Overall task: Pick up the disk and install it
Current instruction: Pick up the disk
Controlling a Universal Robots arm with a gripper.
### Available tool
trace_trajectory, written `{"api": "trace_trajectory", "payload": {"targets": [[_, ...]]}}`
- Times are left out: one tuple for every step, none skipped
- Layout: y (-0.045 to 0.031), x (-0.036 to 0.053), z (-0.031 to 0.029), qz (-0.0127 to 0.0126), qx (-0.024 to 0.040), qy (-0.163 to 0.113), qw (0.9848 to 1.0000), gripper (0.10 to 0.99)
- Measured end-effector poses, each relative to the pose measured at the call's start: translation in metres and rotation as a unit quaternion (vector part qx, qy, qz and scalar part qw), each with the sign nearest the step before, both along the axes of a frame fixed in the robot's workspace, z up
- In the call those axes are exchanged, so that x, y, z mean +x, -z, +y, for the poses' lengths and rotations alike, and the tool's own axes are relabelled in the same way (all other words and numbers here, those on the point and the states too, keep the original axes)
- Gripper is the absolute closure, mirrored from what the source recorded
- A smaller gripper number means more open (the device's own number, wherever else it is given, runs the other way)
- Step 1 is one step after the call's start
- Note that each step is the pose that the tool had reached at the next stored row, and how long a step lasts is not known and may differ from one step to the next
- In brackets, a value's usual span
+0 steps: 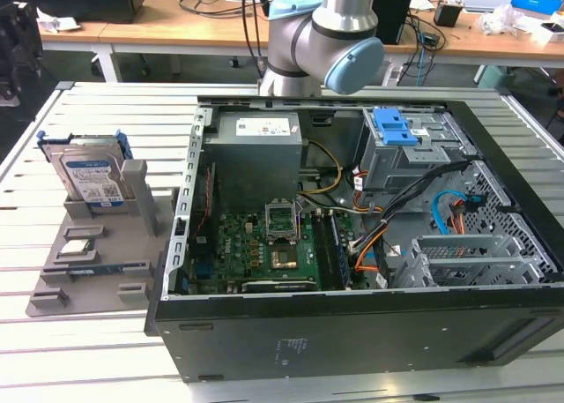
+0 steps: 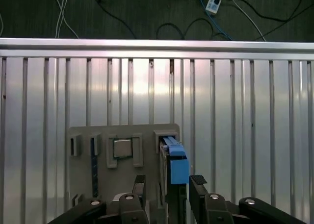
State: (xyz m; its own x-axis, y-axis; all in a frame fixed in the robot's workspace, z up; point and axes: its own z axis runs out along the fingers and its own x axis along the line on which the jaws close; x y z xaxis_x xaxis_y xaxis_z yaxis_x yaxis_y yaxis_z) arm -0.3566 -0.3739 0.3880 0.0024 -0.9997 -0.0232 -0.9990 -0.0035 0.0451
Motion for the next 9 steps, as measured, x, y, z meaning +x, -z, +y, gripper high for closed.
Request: {"api": "trace_trajectory", "payload": {"targets": [[0.0007, 0.0003, 0.0000, 0.0000, 0.0000, 0.000, 1.0000, 0.604], [0.0013, 0.0005, 0.0000, 0.0000, 0.0000, 0.000, 1.0000, 0.604], [0.0025, 0.0008, 0.0001, 0.0000, 0.0000, 0.000, 1.0000, 0.604], [0.0034, 0.0011, 0.0001, 0.0000, 0.0000, 0.000, 1.0000, 0.604], [0.0041, 0.0013, 0.0001, 0.0000, 0.0000, 0.000, 1.0000, 0.604], [0.0051, 0.0015, 0.0001, 0.0000, 0.0000, 0.000, 1.0000, 0.604], [0.0062, 0.0018, 0.0001, 0.0000, 0.0000, 0.000, 1.0000, 0.604], [0.0067, 0.0020, 0.0001, 0.0000, 0.0000, 0.000, 1.0000, 0.604], [0.0071, 0.0021, 0.0001, 0.0000, 0.0000, 0.000, 1.0000, 0.604]]}}
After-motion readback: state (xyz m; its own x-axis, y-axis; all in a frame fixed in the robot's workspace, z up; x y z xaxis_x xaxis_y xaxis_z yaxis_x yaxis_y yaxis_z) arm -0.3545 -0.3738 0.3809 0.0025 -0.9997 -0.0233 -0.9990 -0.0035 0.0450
